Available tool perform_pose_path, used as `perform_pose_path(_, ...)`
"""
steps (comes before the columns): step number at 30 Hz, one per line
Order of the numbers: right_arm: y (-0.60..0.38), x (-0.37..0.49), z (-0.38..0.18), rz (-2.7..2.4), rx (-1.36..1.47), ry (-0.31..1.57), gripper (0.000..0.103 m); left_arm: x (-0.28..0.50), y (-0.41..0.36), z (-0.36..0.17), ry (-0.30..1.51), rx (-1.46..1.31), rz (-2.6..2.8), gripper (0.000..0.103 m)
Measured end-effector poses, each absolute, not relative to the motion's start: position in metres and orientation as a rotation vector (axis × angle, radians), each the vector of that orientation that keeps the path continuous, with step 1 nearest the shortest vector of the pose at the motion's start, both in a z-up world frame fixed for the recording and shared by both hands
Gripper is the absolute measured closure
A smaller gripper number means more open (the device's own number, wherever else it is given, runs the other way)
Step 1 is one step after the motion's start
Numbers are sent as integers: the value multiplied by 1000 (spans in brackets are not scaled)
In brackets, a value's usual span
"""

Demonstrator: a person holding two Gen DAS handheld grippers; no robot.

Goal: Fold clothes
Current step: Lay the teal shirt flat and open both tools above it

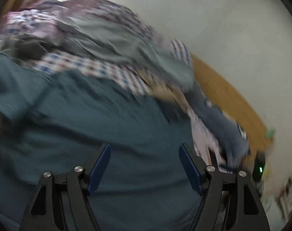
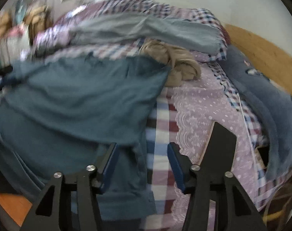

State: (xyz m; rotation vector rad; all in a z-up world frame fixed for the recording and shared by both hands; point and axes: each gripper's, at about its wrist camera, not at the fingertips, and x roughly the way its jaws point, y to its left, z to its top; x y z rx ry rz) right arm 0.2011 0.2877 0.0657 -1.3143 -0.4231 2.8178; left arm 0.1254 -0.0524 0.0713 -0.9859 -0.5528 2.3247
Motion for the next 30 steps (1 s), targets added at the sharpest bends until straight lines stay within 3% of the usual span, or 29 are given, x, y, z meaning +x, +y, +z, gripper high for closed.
perform_pose_path(4, 274, 205, 40, 2760, -1338, -675, 52, 122, -42, 59, -573, -1000, 2258, 26)
perform_pose_path(9, 258, 206, 38, 2744, -1150, -910, 52, 108, -42, 49, -636, -1016, 2258, 26)
perform_pose_path(15, 242, 192, 19, 2629, -1093, -1199, 57, 103, -27, 44, -542, -1038, 2249, 26)
perform_pose_path(17, 240, 192, 14, 2605, -1103, -1257, 66, 102, -25, 43, -541, -1046, 2245, 26)
perform_pose_path(30, 232, 192, 2, 2532, -1061, -1403, 66, 99, -28, 38, -609, -1078, 2222, 26)
